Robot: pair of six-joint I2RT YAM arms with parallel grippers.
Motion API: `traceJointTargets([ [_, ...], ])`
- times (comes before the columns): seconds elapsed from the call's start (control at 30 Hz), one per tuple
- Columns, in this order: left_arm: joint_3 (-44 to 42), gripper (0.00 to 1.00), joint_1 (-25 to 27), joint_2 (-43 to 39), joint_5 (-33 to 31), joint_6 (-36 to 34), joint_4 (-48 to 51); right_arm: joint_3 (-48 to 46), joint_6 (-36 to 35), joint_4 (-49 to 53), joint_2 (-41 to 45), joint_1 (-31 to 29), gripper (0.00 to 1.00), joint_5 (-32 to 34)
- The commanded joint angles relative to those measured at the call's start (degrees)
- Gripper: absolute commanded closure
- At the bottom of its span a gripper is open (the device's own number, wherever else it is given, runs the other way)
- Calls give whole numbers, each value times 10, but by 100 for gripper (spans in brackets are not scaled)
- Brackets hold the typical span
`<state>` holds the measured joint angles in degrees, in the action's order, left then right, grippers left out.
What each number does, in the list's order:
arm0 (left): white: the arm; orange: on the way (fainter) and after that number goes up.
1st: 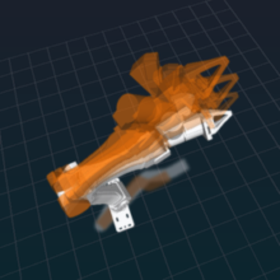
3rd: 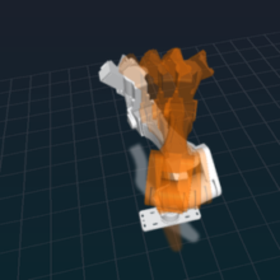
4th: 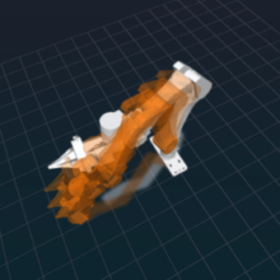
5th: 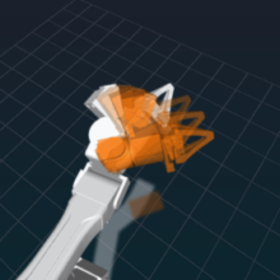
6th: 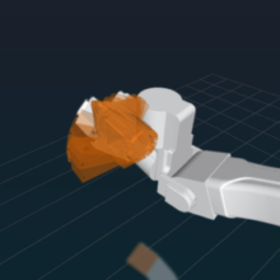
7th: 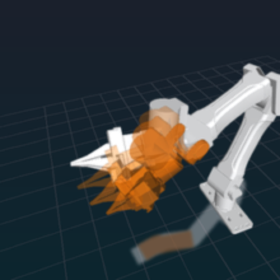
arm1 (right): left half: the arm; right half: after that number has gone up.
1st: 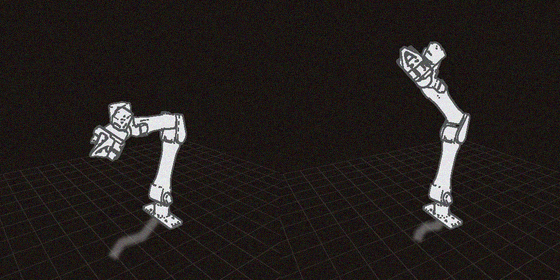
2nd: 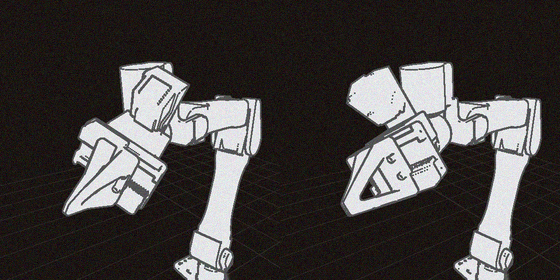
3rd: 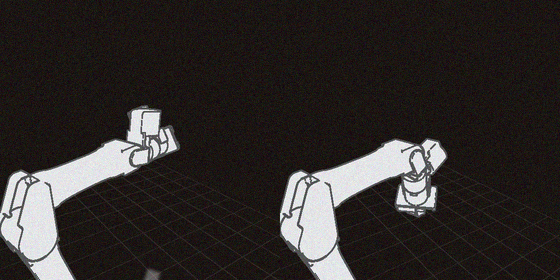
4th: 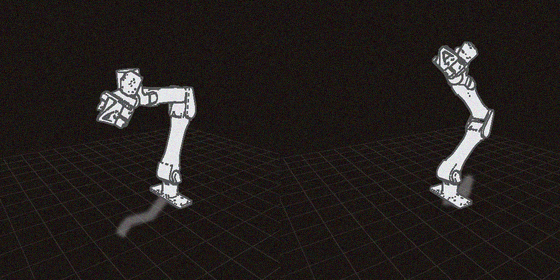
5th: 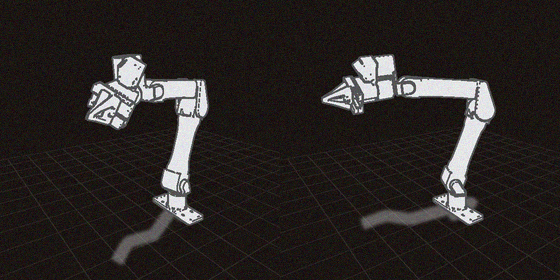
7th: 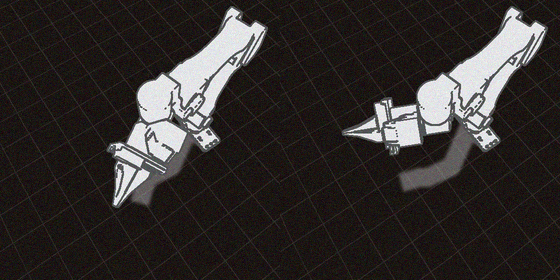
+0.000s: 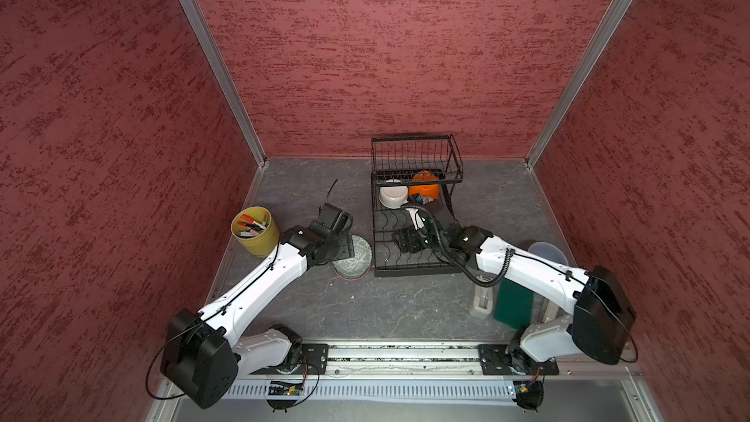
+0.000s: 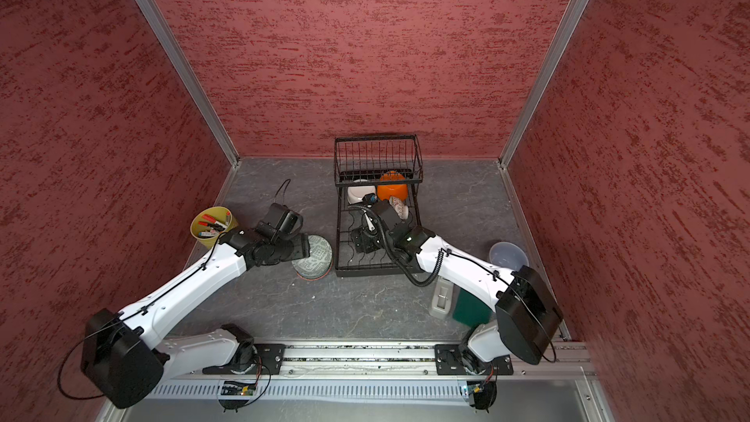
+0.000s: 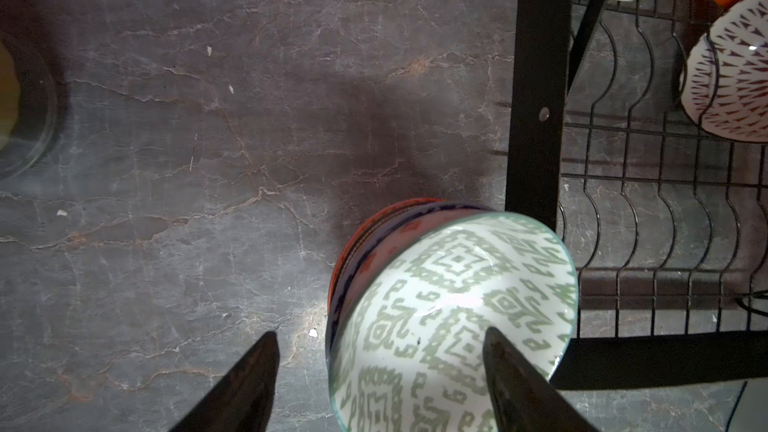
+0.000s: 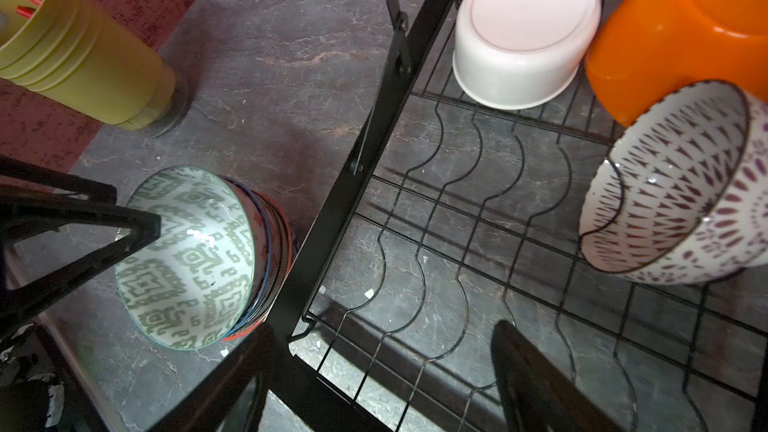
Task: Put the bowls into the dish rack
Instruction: 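Lower the left gripper onto the green-patterned bowl and grip its rim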
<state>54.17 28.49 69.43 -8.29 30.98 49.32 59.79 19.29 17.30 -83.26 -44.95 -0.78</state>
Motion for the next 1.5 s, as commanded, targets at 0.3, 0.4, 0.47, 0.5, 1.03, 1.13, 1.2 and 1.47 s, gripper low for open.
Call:
traceJointTargets([
  [0.3, 30, 39, -1, 42, -28, -23, 16, -1, 4, -15, 10, -3, 17, -50],
  [0.4, 31, 48, -1, 45, -27, -25, 14, -5, 6, -16, 10, -3, 17, -49],
  [0.47, 32, 49, -1, 47, -28, -27, 13, -10, 7, -19, 10, -3, 17, -49],
  [0.5, 32, 50, -1, 48, -28, -28, 13, -12, 8, -21, 11, -2, 17, -50],
  [1.03, 42, 73, 12, 68, -59, -24, 30, -18, 15, -22, 6, -3, 17, -62],
  [1.13, 40, 75, 13, 65, -62, -24, 28, -16, 15, -21, 3, -3, 17, -63],
  [1.2, 40, 77, 13, 63, -64, -24, 28, -15, 16, -21, 3, -3, 17, -63],
  [1.47, 36, 82, 14, 62, -66, -23, 29, -14, 17, -19, -12, -3, 17, -65],
])
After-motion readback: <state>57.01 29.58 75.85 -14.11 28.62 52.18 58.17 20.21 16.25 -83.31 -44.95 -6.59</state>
